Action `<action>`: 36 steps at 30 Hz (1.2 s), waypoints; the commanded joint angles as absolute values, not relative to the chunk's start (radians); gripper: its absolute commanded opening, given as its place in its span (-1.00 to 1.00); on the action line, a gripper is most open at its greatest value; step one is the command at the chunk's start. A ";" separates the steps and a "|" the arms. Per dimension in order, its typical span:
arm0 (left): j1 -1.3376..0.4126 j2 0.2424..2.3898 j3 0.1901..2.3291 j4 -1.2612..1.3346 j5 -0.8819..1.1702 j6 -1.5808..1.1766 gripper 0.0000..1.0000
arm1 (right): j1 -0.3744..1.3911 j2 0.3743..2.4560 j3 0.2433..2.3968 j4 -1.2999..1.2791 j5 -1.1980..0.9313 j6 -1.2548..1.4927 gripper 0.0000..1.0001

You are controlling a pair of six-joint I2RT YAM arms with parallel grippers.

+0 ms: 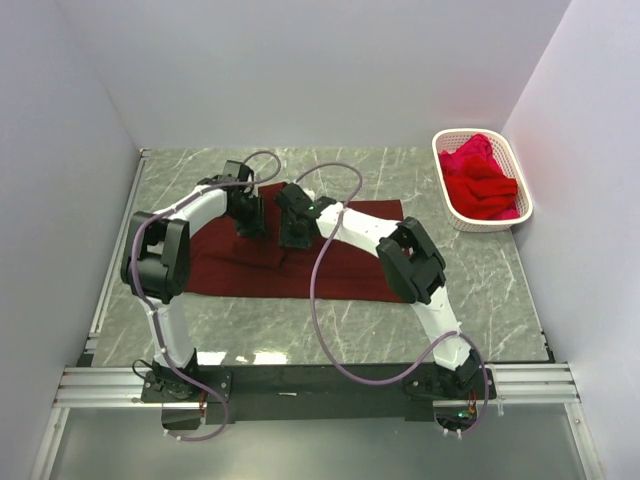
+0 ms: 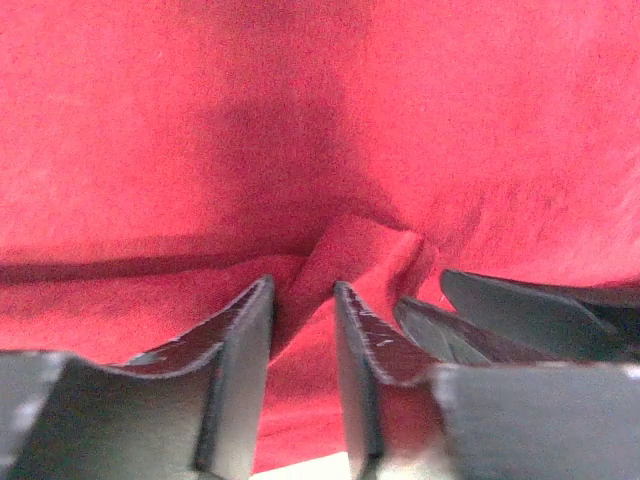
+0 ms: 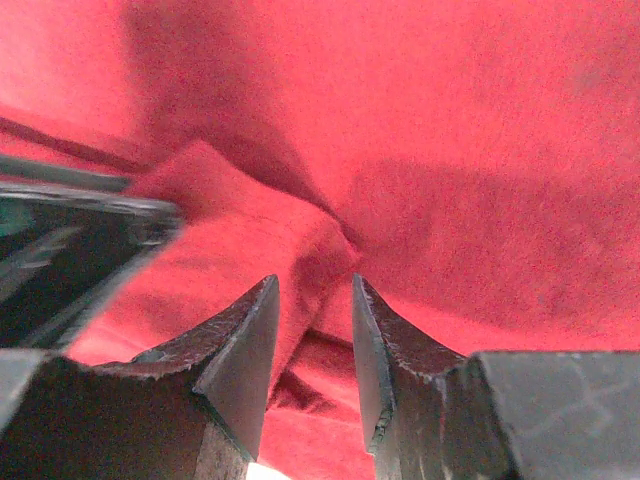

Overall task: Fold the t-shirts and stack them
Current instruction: Fold the tshirt

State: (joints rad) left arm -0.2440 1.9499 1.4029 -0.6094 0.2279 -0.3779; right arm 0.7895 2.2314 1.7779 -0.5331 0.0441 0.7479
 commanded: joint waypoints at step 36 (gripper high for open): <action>-0.279 1.772 1.310 -0.407 -0.026 -0.454 -0.99 | 0.834 2.276 1.922 -0.422 0.219 0.635 -1.00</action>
State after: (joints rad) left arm -0.2630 1.8145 1.2804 -0.4656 0.0490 -0.4290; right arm 0.8291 2.2448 1.8751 -0.4625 0.1680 0.6880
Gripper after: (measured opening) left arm 0.020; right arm 0.008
